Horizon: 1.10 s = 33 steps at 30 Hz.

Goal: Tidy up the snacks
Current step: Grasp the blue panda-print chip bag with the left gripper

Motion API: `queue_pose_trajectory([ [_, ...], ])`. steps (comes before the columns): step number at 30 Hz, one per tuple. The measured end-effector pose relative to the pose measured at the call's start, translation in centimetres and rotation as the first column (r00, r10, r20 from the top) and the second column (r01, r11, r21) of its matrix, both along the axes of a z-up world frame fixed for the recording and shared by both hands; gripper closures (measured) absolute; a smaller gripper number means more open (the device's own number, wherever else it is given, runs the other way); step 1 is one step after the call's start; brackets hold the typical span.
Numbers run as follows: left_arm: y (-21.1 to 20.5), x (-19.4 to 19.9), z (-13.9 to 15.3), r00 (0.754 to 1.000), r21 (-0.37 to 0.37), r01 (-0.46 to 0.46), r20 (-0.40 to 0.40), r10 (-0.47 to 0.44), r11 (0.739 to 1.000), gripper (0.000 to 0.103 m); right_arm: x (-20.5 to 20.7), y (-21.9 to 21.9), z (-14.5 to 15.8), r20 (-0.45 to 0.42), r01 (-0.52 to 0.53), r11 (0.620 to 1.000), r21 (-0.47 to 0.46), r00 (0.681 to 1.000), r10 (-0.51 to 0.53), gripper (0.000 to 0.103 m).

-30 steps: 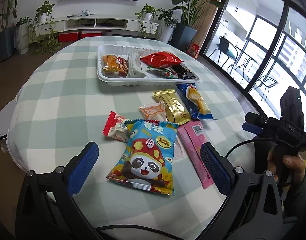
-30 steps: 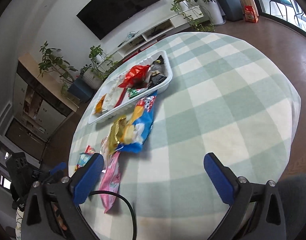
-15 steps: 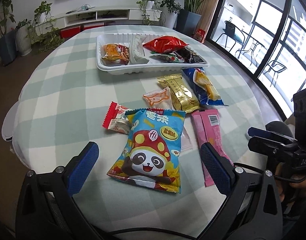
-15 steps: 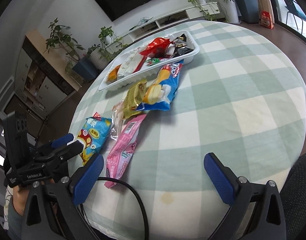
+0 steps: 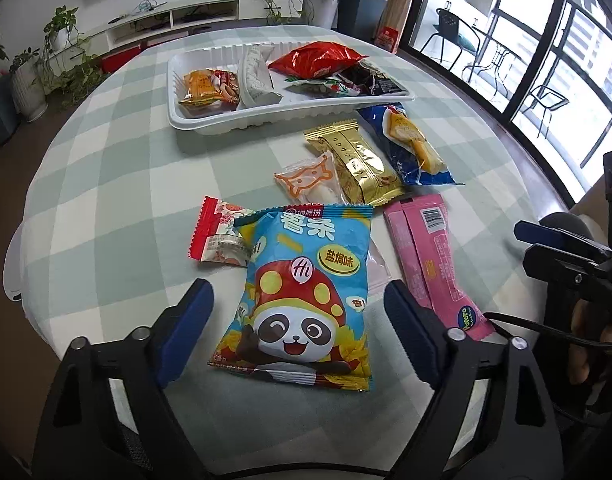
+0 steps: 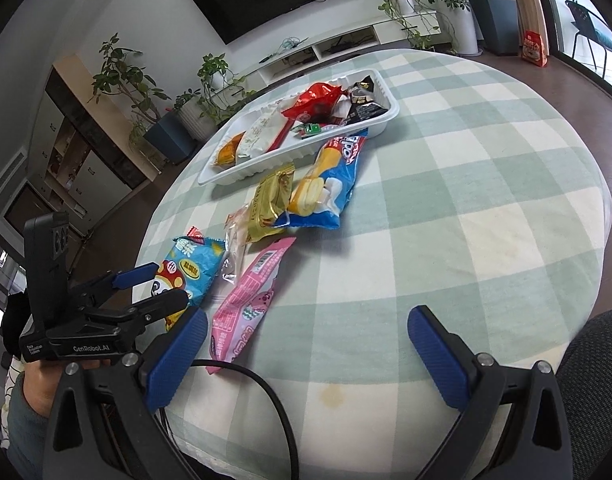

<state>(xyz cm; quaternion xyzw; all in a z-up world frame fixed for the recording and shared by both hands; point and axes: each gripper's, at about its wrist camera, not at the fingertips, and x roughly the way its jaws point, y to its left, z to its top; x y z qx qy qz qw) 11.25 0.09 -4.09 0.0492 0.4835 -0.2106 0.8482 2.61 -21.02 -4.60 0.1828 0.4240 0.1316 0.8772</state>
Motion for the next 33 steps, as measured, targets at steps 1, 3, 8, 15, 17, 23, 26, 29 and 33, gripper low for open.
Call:
queue_pose_trajectory([
  [1,0.0,0.1,-0.2,1.000,0.007,0.003,-0.009,-0.003,1.000,0.028,0.0,0.0,0.0,-0.003,0.000,1.000,0.000,1.000,0.000,0.000],
  [3,-0.1,0.2,-0.5,1.000,0.012,0.005,-0.015,-0.005,1.000,0.028,0.0,0.0,-0.1,-0.008,0.000,1.000,0.001,1.000,0.000,0.001],
  [8,-0.3,0.2,-0.7,1.000,0.022,0.018,-0.021,-0.018,1.000,0.028,0.0,0.0,-0.2,-0.011,0.000,1.000,-0.001,1.000,0.000,0.001],
  [15,-0.7,0.4,-1.3,0.999,0.041,0.032,-0.036,-0.030,0.999,0.033,-0.1,0.3,-0.3,-0.009,-0.012,1.000,-0.014,1.000,0.012,0.001],
  [17,-0.7,0.5,-1.4,0.999,0.048,0.035,-0.034,-0.033,0.998,0.039,-0.1,0.4,-0.4,-0.015,-0.013,1.000,-0.016,1.000,0.013,0.001],
  [23,-0.3,0.2,-1.2,0.999,0.022,0.041,-0.023,-0.041,0.999,0.053,0.0,0.5,-0.3,-0.012,-0.016,1.000,-0.022,1.000,0.016,0.001],
  [26,-0.1,-0.2,-1.0,0.999,0.004,0.045,-0.016,-0.045,0.999,0.054,0.0,0.7,-0.3,-0.010,-0.023,0.999,-0.030,1.000,0.023,0.001],
  [29,0.3,-0.7,-0.8,0.999,-0.012,0.040,-0.010,-0.041,0.999,0.054,0.0,0.8,-0.2,-0.009,-0.027,0.999,-0.035,1.000,0.026,0.001],
  [33,1.1,-1.3,-0.1,0.999,-0.057,0.032,-0.003,-0.032,0.998,0.054,0.1,0.9,0.2,-0.008,-0.026,0.999,-0.039,1.000,0.025,0.001],
])
